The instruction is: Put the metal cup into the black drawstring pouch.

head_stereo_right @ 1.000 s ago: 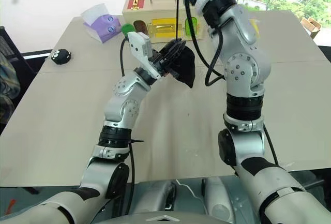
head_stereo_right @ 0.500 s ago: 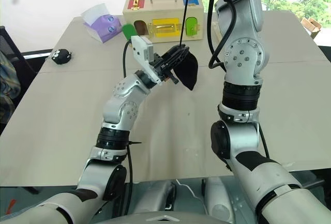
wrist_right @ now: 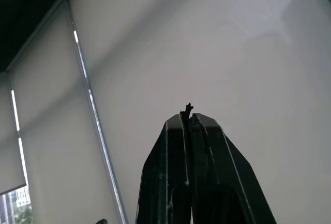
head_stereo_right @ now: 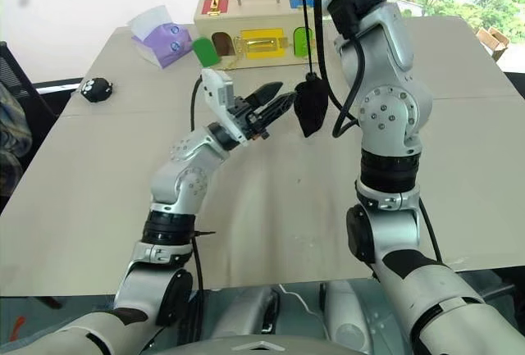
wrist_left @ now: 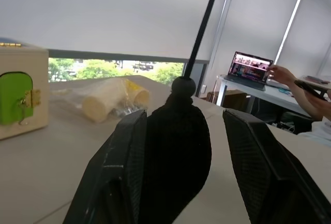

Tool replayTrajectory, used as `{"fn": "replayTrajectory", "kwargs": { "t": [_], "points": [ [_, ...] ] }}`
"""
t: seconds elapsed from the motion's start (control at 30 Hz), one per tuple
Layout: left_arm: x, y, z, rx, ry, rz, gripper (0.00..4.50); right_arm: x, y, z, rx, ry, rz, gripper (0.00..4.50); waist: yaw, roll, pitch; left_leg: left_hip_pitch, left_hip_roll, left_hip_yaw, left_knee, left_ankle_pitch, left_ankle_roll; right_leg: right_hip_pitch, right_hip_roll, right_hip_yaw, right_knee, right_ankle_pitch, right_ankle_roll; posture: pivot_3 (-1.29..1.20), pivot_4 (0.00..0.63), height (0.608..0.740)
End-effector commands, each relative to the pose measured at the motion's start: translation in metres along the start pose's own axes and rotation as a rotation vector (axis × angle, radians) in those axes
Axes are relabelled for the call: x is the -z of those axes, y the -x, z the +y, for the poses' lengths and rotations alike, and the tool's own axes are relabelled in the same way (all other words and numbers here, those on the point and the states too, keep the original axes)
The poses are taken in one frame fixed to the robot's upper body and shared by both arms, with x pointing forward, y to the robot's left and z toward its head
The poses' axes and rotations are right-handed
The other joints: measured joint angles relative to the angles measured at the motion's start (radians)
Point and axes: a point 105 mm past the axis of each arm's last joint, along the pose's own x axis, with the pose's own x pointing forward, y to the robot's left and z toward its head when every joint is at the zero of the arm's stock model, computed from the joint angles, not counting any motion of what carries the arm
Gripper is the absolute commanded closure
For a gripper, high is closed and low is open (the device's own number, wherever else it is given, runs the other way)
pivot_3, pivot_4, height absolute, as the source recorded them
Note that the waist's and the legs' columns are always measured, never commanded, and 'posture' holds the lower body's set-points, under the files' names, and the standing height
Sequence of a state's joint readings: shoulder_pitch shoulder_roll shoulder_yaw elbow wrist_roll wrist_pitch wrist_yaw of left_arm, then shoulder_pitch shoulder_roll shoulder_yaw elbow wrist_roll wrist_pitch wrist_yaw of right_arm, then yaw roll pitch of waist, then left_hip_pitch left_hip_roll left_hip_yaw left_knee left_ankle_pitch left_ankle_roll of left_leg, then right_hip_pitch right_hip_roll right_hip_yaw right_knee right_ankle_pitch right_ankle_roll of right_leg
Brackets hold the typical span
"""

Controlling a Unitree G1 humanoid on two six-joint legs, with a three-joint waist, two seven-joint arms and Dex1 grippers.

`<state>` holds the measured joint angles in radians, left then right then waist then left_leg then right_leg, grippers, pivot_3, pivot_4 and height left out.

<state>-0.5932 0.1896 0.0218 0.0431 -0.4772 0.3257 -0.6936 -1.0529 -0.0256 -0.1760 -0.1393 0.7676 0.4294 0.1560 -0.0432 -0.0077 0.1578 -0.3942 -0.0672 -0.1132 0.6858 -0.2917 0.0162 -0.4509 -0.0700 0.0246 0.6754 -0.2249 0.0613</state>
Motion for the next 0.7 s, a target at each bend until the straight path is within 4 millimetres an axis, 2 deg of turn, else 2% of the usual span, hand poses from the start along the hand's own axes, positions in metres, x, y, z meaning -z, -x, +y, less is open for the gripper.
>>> {"fn": "replayTrajectory", "kwargs": {
  "t": [0.03,0.1,0.2,0.27,0.37,0.43,0.57,0.63,0.7],
  "points": [
    [-0.015,0.018,-0.005,0.015,-0.021,-0.012,2.1,-0.004,0.009,0.016,-0.066,-0.013,0.009,4.5,-0.001,0.0,0.0,0.0,0.0,0.0,0.0,0.0,0.0,0.0,0.0,0.0,0.0,0.0,0.0,0.0,0.15,0.71],
    [-0.012,0.028,-0.004,0.01,-0.023,0.021,2.1,0.002,0.016,0.015,-0.068,-0.023,0.056,4.5,-0.001,0.0,0.0,0.0,0.0,0.0,0.0,0.0,0.0,0.0,0.0,0.0,0.0,0.0,0.0,0.0,0.15,0.71],
    [0.008,0.055,0.011,-0.079,-0.123,0.143,2.05,0.01,0.043,-0.004,-0.062,0.089,0.193,3.6,0.003,0.0,0.0,0.0,0.0,0.0,0.0,0.0,0.0,0.0,0.0,-0.001,-0.001,0.0,0.0,0.0,0.15,0.71],
    [0.017,0.075,0.019,-0.132,-0.148,0.199,2.05,0.008,0.063,-0.022,-0.022,0.139,0.262,2.68,0.006,0.0,0.0,0.0,0.0,-0.001,0.0,0.0,0.0,0.001,0.0,-0.001,-0.002,0.0,0.0,0.0,0.15,0.71],
    [0.022,0.093,0.02,-0.15,-0.148,0.23,2.05,0.011,0.087,-0.03,-0.033,0.117,0.368,1.22,0.008,0.001,0.0,-0.001,0.0,-0.001,-0.001,0.0,0.0,0.001,-0.001,-0.001,-0.003,0.0,0.0,0.0,0.15,0.71],
    [0.026,0.107,0.02,-0.162,-0.137,0.258,2.05,0.015,0.11,-0.034,-0.058,0.095,0.459,1.22,0.009,0.001,0.0,-0.001,0.0,-0.001,-0.001,0.0,0.0,0.001,-0.001,-0.002,-0.003,0.0,0.0,0.0,0.15,0.71],
    [0.031,0.124,0.02,-0.19,-0.121,0.288,2.05,0.024,0.158,-0.062,0.009,0.114,0.605,1.22,0.01,0.001,0.0,-0.001,0.001,-0.001,-0.002,0.0,0.001,0.002,-0.001,-0.002,-0.005,0.0,0.0,0.0,0.15,0.71],
    [0.036,0.136,0.018,-0.208,-0.127,0.319,2.05,0.035,0.21,-0.087,0.066,0.156,0.691,1.22,0.013,0.0,0.0,0.0,0.001,-0.001,-0.001,-0.001,0.002,0.003,-0.001,-0.002,-0.006,0.0,0.0,0.0,0.15,0.71],
    [0.039,0.145,0.017,-0.225,-0.127,0.341,2.05,0.044,0.248,-0.092,0.068,0.173,0.778,1.22,0.024,-0.001,-0.001,0.0,0.001,-0.002,-0.002,-0.002,0.004,0.005,-0.001,-0.003,-0.008,0.0,0.0,0.0,0.15,0.71]
  ]
}}
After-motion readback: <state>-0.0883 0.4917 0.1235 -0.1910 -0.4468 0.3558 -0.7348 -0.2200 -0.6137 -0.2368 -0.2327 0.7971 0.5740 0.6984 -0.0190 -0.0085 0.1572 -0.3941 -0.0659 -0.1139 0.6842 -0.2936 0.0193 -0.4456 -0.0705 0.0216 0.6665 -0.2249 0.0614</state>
